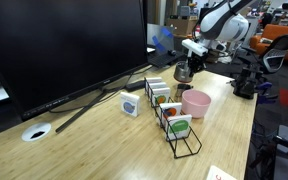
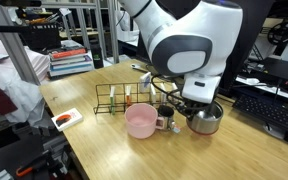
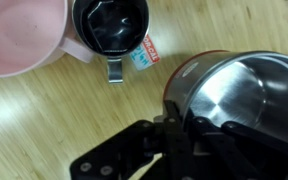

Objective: Move the silver bowl to the left side of the desk

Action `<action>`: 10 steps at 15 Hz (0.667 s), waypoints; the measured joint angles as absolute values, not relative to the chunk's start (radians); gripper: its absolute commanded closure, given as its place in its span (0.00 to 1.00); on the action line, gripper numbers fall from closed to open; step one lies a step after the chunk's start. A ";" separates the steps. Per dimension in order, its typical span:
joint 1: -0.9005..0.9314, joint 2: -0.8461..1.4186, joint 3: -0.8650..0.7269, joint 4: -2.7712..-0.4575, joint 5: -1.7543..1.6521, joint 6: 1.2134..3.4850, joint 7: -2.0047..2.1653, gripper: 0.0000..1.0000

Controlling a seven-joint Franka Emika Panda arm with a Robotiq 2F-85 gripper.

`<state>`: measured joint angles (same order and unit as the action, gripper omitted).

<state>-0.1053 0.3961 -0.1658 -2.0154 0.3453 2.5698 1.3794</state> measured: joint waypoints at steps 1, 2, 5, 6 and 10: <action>-0.103 0.371 -0.165 -2.021 0.345 2.571 1.374 0.98; -0.100 0.344 -0.161 -2.029 0.345 2.571 1.366 0.98; -0.082 0.256 -0.141 -2.077 0.344 2.571 1.340 0.98; -0.071 0.222 -0.133 -2.099 0.340 2.570 1.338 0.98; -0.009 0.069 -0.097 -2.199 0.240 2.569 1.352 0.98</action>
